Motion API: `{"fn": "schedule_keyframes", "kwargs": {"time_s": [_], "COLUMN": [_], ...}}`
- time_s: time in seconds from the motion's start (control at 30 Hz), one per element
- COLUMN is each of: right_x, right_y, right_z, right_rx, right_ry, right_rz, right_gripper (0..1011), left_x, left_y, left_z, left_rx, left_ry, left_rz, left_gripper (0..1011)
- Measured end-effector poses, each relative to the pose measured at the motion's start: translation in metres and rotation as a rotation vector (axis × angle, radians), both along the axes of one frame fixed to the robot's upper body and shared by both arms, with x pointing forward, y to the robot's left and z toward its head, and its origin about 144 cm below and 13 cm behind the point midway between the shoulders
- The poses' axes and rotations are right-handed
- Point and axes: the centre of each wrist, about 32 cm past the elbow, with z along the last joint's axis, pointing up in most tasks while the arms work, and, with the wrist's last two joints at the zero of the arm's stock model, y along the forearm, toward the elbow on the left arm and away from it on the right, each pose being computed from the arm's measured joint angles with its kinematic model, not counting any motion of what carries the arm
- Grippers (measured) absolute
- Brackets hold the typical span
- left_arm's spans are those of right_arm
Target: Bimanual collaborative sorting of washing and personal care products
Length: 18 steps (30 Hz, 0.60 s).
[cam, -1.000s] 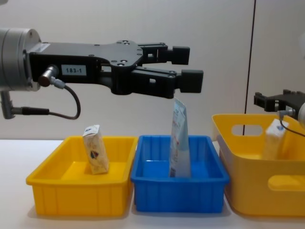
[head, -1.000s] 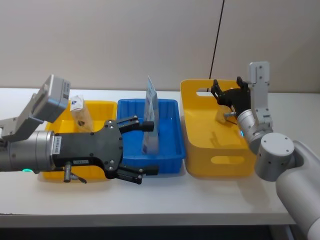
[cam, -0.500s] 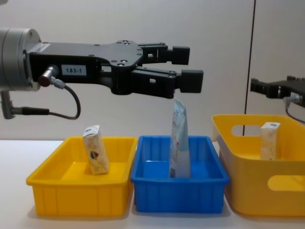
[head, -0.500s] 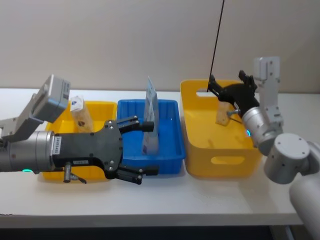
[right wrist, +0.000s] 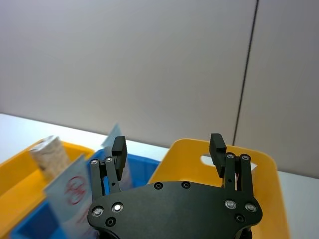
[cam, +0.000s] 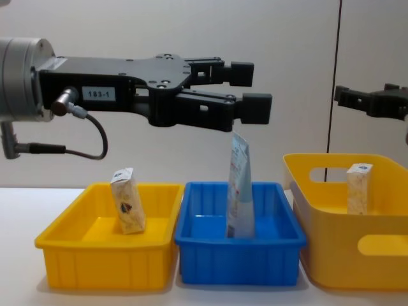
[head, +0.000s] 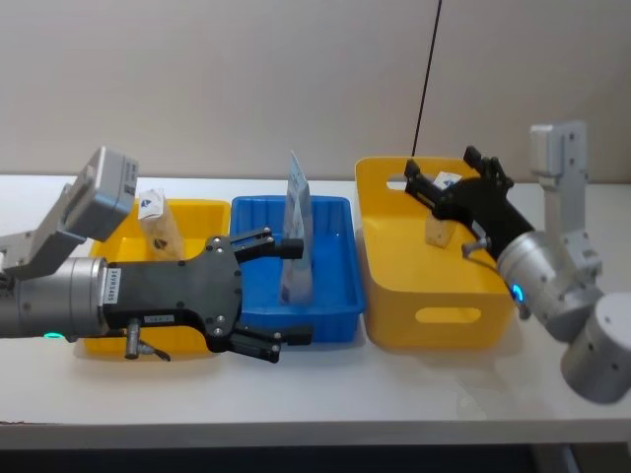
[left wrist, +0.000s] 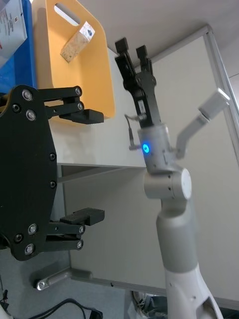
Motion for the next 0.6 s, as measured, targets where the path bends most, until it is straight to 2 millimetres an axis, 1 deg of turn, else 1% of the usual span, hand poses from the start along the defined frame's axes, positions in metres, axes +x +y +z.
{"fn": "schedule_keyframes", "kwargs": {"time_s": [0.1,0.17,0.23,0.27,0.4,0.6], "right_x": [-0.015,-0.021,-0.034,-0.034,-0.052,-0.066], "right_y": [0.000,0.000,-0.001,-0.001,-0.002,-0.002], "right_z": [0.002,0.003,0.004,0.004,0.003,0.002], "right_rx": [0.003,0.005,0.005,0.005,0.004,0.002], "right_ry": [0.009,0.015,0.023,0.023,0.043,0.059], "right_rz": [0.034,0.050,0.076,0.076,0.101,0.114], "right_gripper": [1003,1004,1003,1003,1004,1004], "left_x": [0.000,0.000,0.000,0.000,0.000,0.000], "left_y": [0.000,0.000,0.000,0.000,0.000,0.000], "left_z": [0.000,0.000,0.000,0.000,0.000,0.000], "left_rx": [0.000,0.000,0.000,0.000,0.000,0.000], "left_ry": [0.000,0.000,0.000,0.000,0.000,0.000], "left_rz": [0.000,0.000,0.000,0.000,0.000,0.000], "left_gripper": [1001,1001,1001,1001,1001,1001]}}
